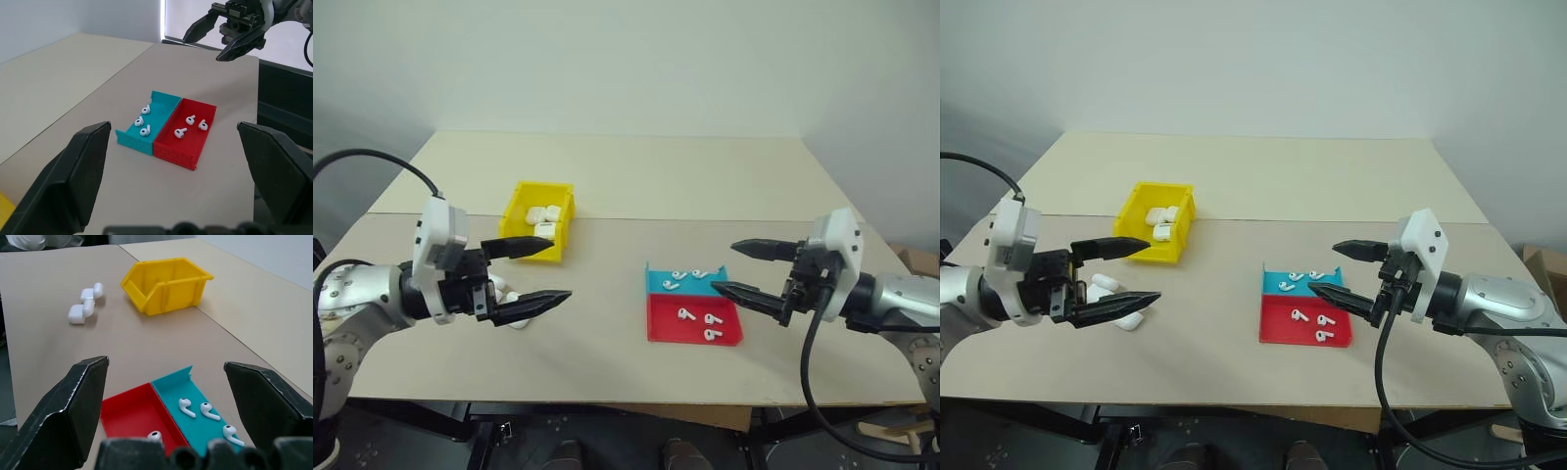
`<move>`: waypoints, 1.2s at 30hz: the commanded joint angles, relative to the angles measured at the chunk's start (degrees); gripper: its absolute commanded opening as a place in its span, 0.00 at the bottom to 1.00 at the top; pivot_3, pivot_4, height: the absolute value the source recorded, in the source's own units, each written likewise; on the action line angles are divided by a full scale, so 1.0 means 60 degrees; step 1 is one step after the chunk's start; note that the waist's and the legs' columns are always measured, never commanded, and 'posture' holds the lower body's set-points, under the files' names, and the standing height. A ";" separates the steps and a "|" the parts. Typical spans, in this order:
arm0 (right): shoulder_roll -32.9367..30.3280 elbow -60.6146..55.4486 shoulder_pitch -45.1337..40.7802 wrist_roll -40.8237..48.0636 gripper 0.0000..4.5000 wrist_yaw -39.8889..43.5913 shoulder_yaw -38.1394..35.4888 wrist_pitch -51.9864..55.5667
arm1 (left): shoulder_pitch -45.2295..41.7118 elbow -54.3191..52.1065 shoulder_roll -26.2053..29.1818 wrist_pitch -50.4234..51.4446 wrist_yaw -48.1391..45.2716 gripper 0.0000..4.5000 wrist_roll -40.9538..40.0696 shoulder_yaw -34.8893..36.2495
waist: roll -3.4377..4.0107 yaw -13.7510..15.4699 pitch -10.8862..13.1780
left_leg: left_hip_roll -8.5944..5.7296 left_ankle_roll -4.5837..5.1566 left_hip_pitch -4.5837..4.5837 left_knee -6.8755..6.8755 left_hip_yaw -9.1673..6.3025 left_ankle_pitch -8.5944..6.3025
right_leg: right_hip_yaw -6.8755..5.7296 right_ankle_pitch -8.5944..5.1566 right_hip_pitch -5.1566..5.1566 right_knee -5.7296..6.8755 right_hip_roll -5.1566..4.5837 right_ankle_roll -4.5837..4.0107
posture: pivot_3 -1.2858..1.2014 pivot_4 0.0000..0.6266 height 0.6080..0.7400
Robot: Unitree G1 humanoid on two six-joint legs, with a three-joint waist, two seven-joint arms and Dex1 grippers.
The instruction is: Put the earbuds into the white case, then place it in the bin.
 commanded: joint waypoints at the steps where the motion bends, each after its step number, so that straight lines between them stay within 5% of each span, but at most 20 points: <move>1: -0.0061 -0.0235 -0.0057 0.0101 0.98 -0.0015 -0.0255 -0.0229 | -0.0256 0.0040 0.0207 -0.0021 -0.0154 1.00 -0.0253 0.0082 | 0.0000 -0.0002 0.0000 | 0.0000 0.0000 0.0000 0.0000 0.0000 0.0000 | 0.0000 0.0000 0.0000 0.0000 0.0000 0.0000 | 0.52 0.24 1.00; 14: -0.0058 -0.0008 -0.0309 0.0202 0.98 -0.0173 -0.0072 -0.0097 | -0.0056 -0.0426 0.1422 0.1007 0.1076 1.00 0.0285 0.0532 | -0.0004 -0.0010 0.0002 | 0.0000 0.0000 0.0000 0.0000 -0.0004 0.0000 | -0.0003 -0.0001 0.0000 0.0000 -0.0001 0.0001 | 0.52 0.24 1.00; 22: -0.0070 -0.0104 -0.0494 0.0521 0.98 -0.0435 -0.0178 0.0261 | -0.0519 0.0105 0.4807 0.4086 0.1153 1.00 0.0730 -0.1233 | -0.0016 -0.0003 0.0011 | -0.0003 -0.0001 -0.0001 -0.0002 -0.0007 -0.0001 | -0.0007 -0.0011 -0.0007 0.0002 -0.0003 0.0009 | 0.52 0.24 1.00; 29: 0.0132 -0.0361 -0.0272 0.0629 0.98 -0.0846 -0.0052 0.0340 | -0.4314 0.1231 0.3425 0.7977 0.2823 1.00 0.1414 -0.4573 | -0.0022 0.0060 0.0009 | -0.0010 -0.0001 -0.0007 0.0000 -0.0020 0.0000 | -0.0018 -0.0024 -0.0001 0.0004 0.0001 0.0032 | 0.52 0.24 1.00; 36: -0.0158 -0.0505 -0.0127 0.1020 0.98 -0.0912 -0.0293 0.0721 | -0.5612 0.1427 0.3041 0.8405 0.3904 1.00 0.0595 -0.6099 | -0.0041 -0.0010 0.0020 | -0.0015 -0.0003 -0.0037 0.0000 -0.0045 -0.0003 | -0.0027 -0.0014 -0.0021 0.0008 -0.0002 0.0011 | 0.52 0.24 1.00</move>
